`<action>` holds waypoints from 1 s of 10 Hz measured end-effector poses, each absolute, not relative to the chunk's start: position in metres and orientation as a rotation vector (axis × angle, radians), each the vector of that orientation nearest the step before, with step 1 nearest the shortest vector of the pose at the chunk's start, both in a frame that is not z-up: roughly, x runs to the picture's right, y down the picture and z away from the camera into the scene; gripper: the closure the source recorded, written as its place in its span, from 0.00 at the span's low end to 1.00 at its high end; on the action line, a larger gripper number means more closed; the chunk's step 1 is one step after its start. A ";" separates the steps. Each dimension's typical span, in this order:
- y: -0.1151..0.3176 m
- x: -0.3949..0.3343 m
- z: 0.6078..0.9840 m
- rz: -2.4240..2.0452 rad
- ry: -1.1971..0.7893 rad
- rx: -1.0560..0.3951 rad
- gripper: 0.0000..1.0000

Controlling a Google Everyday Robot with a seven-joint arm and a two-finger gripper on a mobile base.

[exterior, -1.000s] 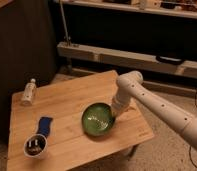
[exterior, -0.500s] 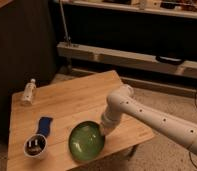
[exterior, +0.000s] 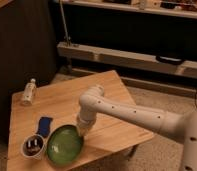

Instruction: Drag the ceramic bowl in a circle

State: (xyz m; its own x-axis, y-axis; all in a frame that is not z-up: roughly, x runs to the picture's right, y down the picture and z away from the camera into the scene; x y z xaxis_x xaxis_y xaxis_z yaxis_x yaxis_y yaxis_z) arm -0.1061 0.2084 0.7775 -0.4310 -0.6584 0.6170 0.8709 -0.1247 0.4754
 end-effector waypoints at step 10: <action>0.105 -0.011 0.883 -1.606 -0.667 -0.521 1.00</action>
State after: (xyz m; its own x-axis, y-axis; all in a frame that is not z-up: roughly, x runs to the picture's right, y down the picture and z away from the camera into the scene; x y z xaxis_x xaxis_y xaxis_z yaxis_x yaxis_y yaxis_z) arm -0.0107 0.1047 0.8832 -0.1398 -0.7273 0.6719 0.9893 -0.0744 0.1253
